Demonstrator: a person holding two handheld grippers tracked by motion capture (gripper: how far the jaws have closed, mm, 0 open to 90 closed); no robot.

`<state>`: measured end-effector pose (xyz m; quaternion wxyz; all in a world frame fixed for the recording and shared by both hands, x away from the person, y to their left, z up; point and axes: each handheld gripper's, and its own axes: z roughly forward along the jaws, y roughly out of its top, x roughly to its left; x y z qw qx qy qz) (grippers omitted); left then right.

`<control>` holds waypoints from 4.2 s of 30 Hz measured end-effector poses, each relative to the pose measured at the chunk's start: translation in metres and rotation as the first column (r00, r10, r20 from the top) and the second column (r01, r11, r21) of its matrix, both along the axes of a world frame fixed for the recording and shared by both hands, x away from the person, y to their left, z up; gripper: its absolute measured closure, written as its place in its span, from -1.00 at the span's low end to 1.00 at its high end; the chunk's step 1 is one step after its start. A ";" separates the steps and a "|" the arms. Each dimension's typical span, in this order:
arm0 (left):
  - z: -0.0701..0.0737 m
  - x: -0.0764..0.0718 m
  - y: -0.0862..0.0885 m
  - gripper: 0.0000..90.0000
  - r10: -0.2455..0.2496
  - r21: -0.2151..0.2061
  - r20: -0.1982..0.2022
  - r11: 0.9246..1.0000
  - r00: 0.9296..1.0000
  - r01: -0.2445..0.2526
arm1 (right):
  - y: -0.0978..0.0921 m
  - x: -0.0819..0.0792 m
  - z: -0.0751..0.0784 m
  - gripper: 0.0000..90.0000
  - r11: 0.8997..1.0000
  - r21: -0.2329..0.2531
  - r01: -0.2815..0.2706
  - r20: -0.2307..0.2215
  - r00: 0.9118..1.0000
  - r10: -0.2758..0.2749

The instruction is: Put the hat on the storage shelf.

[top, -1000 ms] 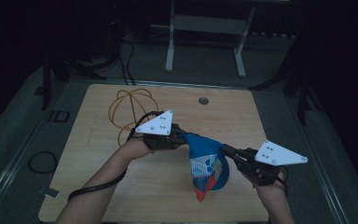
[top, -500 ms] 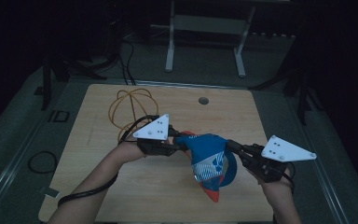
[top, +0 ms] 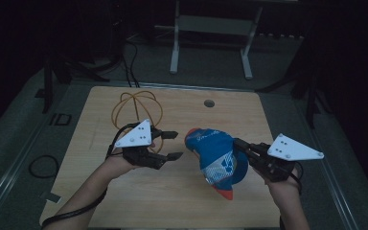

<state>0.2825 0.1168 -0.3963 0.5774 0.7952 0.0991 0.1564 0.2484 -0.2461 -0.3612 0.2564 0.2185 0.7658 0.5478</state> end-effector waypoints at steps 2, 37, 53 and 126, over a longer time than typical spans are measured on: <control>-0.006 -0.003 0.005 -0.23 0.033 0.005 -0.010 0.999 0.999 -0.033 | 0.000 0.004 0.002 1.00 1.000 0.000 0.010 0.000 1.000 -0.010; -0.136 -0.056 0.092 -0.87 0.394 0.065 -0.061 0.918 0.917 -0.391 | 0.123 0.091 0.085 1.00 0.998 0.028 -0.062 0.038 0.997 0.061; -0.154 -0.060 0.114 -0.87 0.456 0.052 -0.072 0.890 0.887 -0.453 | 0.233 0.135 0.092 1.00 0.994 -0.007 -0.113 -0.037 0.993 0.113; -0.165 -0.057 0.116 -0.87 0.432 0.052 -0.129 0.902 0.893 -0.429 | 0.229 0.143 0.001 0.46 0.986 -0.026 -0.165 -0.208 0.966 0.156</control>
